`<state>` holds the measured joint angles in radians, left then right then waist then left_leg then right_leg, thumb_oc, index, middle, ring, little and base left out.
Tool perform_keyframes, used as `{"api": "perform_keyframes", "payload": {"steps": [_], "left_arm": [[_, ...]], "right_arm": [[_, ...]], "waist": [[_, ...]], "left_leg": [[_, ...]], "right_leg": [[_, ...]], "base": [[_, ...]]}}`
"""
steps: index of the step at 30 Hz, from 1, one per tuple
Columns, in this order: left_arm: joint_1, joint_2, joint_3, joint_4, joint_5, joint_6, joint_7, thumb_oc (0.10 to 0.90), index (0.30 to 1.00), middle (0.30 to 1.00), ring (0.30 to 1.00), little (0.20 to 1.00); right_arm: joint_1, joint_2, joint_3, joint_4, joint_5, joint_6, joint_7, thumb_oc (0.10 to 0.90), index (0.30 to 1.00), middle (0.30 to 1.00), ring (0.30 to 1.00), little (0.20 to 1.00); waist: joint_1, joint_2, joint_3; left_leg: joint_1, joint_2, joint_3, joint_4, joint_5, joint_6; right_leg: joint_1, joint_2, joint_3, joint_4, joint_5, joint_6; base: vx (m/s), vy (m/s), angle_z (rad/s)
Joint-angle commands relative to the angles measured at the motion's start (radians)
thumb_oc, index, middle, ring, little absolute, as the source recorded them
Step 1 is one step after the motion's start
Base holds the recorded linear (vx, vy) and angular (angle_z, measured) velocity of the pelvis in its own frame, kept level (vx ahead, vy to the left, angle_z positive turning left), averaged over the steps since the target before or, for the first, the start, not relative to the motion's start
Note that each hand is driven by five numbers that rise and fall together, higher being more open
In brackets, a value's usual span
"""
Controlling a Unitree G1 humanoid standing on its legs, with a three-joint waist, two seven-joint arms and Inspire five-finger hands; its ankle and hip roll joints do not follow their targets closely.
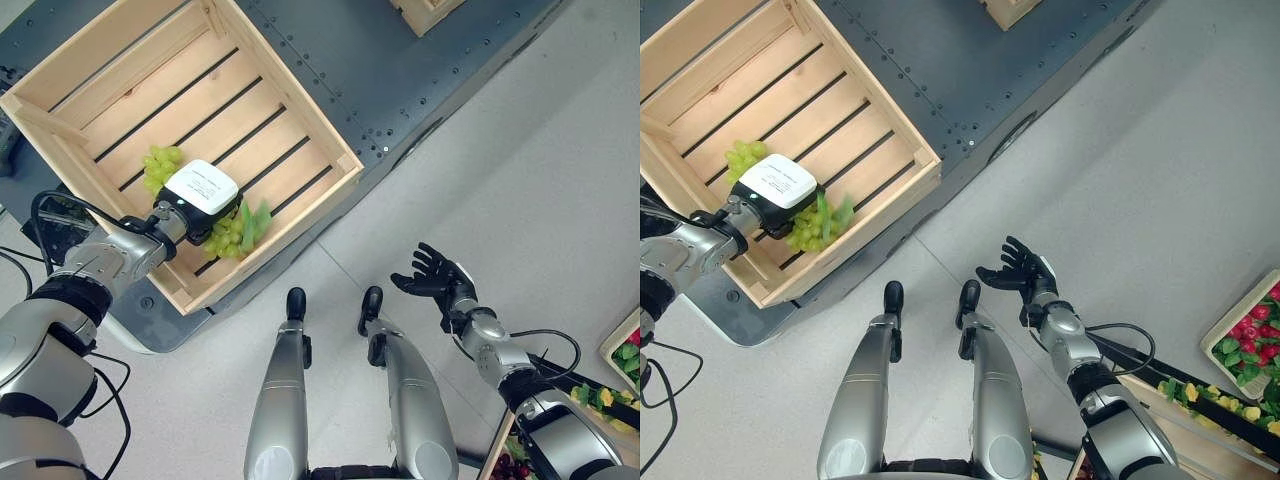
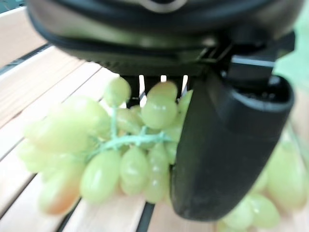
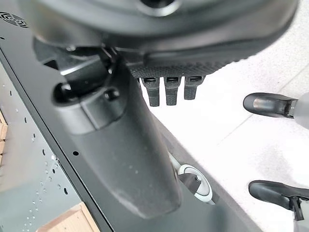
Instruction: Pick up the fruits from the basket on one side to the basket on the other side
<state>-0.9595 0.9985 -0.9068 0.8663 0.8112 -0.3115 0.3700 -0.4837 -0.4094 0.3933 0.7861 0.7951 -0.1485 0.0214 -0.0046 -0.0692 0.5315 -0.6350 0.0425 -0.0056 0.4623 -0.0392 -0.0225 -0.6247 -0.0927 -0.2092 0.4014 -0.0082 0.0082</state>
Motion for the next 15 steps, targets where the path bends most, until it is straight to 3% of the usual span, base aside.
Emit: {"api": "perform_keyframes", "payload": {"steps": [1,6,9,15], "left_arm": [[0.006,0.002,0.079,-0.066,-0.1,-0.005,0.118,0.4,0.3,0.3,0.3,0.3],[0.079,-0.014,0.187,-0.107,-0.279,-0.013,0.158,0.4,0.3,0.3,0.3,0.3],[0.178,-0.046,0.316,-0.164,-0.354,-0.057,0.176,0.4,0.3,0.3,0.3,0.3],[0.342,-0.133,0.486,-0.276,-0.541,-0.122,0.119,0.4,0.3,0.3,0.3,0.3]], "right_arm": [[0.022,-0.043,-0.091,-0.088,0.047,-0.094,-0.016,0.8,0.9,0.9,0.9,0.9],[0.051,-0.035,-0.109,-0.117,0.024,-0.09,-0.004,0.8,0.9,0.9,0.9,0.9],[0.092,-0.017,-0.12,-0.158,-0.015,-0.091,-0.01,0.8,0.9,0.9,0.9,0.9],[0.176,0.002,-0.124,-0.255,-0.109,-0.08,-0.056,0.8,0.9,0.9,0.9,0.9]], "waist": [[0.011,0.022,-0.011],[0.017,0.034,-0.012],[0.022,0.04,-0.015],[0.016,0.057,-0.089]], "left_leg": [[0.11,-0.018,0.105,-0.062,0.0,0.015],[0.199,-0.034,0.101,-0.108,0.005,0.02],[0.281,-0.049,0.098,-0.134,0.0,0.024],[0.394,-0.054,0.096,-0.203,0.003,0.017]], "right_leg": [[0.104,0.0,-0.003,0.102,-0.083,0.025],[0.168,-0.004,0.007,0.065,-0.063,0.039],[0.243,-0.01,0.013,0.027,-0.057,0.048],[0.351,-0.022,0.01,-0.058,-0.046,0.055]], "base": [[0.0,0.0,0.0],[0.01,0.003,-0.03],[0.05,-0.018,-0.04],[0.13,0.011,-0.07]]}}
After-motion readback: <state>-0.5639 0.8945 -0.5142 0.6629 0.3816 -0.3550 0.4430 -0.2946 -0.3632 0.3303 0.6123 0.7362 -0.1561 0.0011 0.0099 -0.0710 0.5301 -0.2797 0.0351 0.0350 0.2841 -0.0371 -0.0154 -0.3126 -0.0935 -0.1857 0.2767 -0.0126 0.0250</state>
